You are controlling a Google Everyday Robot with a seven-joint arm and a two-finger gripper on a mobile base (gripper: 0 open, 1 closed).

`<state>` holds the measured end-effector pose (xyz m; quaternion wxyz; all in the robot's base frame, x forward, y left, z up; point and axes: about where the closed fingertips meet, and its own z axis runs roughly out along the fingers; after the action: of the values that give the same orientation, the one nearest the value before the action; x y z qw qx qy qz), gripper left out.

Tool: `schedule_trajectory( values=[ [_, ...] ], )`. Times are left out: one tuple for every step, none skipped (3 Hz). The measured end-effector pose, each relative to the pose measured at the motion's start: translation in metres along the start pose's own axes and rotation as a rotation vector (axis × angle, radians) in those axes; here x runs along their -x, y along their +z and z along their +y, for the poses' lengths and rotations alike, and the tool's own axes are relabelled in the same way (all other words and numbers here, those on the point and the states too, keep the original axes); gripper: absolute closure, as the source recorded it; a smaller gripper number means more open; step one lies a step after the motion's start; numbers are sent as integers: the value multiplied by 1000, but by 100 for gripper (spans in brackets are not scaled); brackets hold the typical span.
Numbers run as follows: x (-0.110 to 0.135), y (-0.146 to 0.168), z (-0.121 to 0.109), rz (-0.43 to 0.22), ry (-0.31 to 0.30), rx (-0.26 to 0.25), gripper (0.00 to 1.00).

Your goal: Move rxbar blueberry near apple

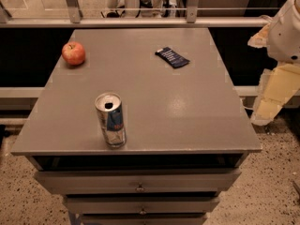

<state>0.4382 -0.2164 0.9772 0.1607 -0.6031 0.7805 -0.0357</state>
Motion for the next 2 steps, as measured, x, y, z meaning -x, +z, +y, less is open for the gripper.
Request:
schedule_trajectory(
  values=[
    [1, 0, -2, -8, 0, -6, 0],
    [1, 0, -2, -9, 0, -7, 0]
  ],
)
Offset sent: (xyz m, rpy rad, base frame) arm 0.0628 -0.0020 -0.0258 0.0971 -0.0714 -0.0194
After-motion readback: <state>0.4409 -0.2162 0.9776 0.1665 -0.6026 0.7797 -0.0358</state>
